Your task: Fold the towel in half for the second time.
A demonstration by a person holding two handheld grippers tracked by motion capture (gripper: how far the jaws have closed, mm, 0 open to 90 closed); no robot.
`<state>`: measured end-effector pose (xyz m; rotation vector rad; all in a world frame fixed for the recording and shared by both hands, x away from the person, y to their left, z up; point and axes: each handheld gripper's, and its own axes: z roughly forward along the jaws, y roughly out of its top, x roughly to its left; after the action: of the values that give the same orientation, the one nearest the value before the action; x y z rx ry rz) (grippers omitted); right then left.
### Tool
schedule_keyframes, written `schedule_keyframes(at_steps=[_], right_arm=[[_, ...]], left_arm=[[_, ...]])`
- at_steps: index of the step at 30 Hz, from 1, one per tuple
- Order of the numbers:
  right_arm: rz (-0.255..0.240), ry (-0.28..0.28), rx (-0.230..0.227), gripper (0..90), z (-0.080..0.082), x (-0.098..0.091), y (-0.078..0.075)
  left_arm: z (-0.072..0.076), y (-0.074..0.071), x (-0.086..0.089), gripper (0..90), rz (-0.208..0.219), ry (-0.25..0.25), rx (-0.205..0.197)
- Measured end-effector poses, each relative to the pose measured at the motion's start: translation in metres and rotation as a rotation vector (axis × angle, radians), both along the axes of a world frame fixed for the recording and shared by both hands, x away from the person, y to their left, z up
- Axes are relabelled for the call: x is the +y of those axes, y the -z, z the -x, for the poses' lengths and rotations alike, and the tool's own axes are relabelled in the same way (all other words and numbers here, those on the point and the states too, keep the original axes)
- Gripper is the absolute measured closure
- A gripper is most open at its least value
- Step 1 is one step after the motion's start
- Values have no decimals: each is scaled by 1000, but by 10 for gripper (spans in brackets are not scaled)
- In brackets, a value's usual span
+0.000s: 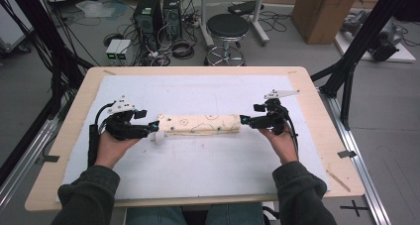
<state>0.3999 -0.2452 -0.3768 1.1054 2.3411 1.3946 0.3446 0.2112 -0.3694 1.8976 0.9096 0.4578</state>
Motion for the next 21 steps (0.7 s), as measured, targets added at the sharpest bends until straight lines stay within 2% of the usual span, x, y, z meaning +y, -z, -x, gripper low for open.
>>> schedule_keyframes(at_steps=[3,10,12,21], right_arm=[[1,-1,-8,144,3,0,-2],[6,-10,-9,136,8,0,-4],[6,-12,-22,135,10,0,-3],[1,-7,-17,133,18,-5,3]], left_arm=[[4,3,1,331,12,-4,1],[11,7,4,322,9,-4,2],[13,7,5,320,11,-1,-4],[22,14,9,303,13,-9,1]])
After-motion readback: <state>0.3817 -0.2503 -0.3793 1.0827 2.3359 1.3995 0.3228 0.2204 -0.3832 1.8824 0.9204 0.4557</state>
